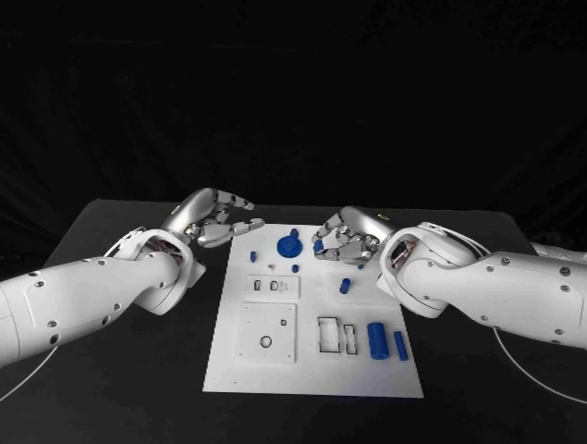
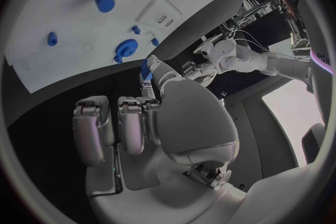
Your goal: Assemble the parts on the task board
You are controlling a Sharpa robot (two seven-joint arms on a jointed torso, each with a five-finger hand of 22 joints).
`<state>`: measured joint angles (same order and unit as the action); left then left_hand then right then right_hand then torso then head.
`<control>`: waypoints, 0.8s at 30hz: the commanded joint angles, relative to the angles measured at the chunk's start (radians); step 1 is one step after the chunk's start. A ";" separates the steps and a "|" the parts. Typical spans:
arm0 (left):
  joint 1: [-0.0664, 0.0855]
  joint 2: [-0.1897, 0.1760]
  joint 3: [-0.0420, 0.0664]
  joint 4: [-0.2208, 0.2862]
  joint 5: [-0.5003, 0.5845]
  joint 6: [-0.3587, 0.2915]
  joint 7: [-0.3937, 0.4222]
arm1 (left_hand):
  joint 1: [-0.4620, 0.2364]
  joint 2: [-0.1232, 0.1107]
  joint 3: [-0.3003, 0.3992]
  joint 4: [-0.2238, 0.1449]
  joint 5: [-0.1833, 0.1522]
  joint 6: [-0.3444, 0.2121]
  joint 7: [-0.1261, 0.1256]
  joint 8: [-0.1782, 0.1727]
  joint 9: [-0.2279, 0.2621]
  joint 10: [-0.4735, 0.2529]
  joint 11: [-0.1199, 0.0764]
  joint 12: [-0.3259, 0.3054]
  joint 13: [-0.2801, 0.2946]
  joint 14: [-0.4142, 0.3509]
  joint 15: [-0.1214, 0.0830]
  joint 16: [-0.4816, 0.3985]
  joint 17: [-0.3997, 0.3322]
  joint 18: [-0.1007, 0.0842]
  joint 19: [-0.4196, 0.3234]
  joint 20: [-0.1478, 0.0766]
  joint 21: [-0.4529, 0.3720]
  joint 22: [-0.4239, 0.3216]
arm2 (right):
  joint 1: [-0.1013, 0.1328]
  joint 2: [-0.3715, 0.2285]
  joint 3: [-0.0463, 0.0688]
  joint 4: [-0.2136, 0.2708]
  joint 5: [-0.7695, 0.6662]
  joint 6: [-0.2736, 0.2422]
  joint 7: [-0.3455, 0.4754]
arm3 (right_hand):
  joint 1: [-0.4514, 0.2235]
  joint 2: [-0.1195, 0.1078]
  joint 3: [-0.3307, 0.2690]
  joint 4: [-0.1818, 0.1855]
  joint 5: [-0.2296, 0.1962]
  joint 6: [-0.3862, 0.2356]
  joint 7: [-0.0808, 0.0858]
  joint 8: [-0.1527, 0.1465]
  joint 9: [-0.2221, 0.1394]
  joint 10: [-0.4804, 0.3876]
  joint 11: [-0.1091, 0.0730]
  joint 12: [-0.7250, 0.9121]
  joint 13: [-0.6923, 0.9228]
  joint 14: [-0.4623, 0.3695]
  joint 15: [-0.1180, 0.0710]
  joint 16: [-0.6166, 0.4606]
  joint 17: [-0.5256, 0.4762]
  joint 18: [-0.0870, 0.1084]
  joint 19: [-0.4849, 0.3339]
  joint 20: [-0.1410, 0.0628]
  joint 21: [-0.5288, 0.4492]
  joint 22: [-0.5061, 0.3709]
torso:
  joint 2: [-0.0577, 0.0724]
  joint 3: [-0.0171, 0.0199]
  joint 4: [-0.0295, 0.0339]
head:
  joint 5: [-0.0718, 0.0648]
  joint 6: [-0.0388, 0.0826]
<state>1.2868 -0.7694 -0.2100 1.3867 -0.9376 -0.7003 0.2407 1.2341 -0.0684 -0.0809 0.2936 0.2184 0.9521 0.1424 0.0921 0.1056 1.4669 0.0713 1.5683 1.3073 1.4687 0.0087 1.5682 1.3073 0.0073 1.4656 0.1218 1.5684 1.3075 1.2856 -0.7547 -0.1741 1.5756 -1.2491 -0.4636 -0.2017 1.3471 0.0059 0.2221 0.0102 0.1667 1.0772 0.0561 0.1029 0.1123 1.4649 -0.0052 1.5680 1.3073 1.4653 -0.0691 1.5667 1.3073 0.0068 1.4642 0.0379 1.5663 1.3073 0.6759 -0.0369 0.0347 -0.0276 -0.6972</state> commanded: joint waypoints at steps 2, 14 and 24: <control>0.001 0.007 -0.001 -0.004 -0.003 0.007 0.004 | 0.002 0.011 0.007 0.000 -0.003 0.005 -0.001 -0.006 -0.002 0.104 0.005 0.002 0.263 0.102 0.004 0.003 0.264 -0.007 0.105 0.006 0.002 0.263 | -0.005 0.025 0.000 0.014 -0.031 0.058 -0.090 | 0.008 0.003 0.000 -0.009 0.007 0.025 0.010 0.001 -0.002 0.106 0.010 0.003 0.263 0.106 0.007 0.004 0.264 -0.007 0.107 0.008 0.004 0.264 | -0.007 -0.0042 0.0010 | 0.006 -0.011; 0.001 0.015 -0.003 -0.013 -0.003 0.009 0.002 | 0.002 0.011 0.007 0.000 -0.003 0.005 -0.001 -0.006 -0.002 0.104 0.005 0.002 0.263 0.102 0.004 0.003 0.264 -0.007 0.105 0.006 0.002 0.263 | -0.053 0.126 0.000 -0.013 -0.098 0.069 -0.196 | 0.004 -0.003 -0.005 -0.011 0.006 0.029 0.019 -0.004 -0.004 0.106 0.019 0.003 0.263 0.106 0.013 0.004 0.264 -0.007 0.107 0.013 0.004 0.264 | -0.010 -0.0055 0.0042 | 0.004 -0.029; 0.001 0.014 -0.003 -0.011 -0.003 0.009 0.001 | 0.002 0.011 0.007 0.000 -0.003 0.005 -0.001 -0.006 -0.002 0.104 0.005 0.002 0.263 0.102 0.004 0.003 0.264 -0.007 0.105 0.006 0.002 0.263 | -0.109 0.186 0.000 -0.068 -0.129 0.047 -0.226 | -0.004 -0.010 -0.013 -0.011 0.000 0.030 0.028 -0.010 -0.007 0.106 0.026 0.003 0.263 0.106 0.019 0.004 0.264 -0.007 0.107 0.018 0.004 0.264 | -0.008 -0.0047 0.0023 | 0.006 -0.037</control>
<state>1.2870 -0.7573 -0.2135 1.3733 -0.9376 -0.6992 0.2385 1.2341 -0.0684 -0.0810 0.2936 0.2184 0.9521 0.1424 0.0921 0.1057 1.4669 0.0713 1.5683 1.3081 1.4687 0.0087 1.5682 1.3079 0.0073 1.4656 0.1218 1.5684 1.3074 1.1796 -0.5724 -0.1743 1.5114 -1.3375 -0.4136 -0.3924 1.3495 0.0031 0.2155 -0.0015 0.1706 1.0937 0.0721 0.0928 0.1060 1.4642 0.0155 1.5680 1.3073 1.4665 -0.0534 1.5667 1.3079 0.0067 1.4679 0.0488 1.5663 1.3079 0.6670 -0.0421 0.0364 -0.0214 -0.7327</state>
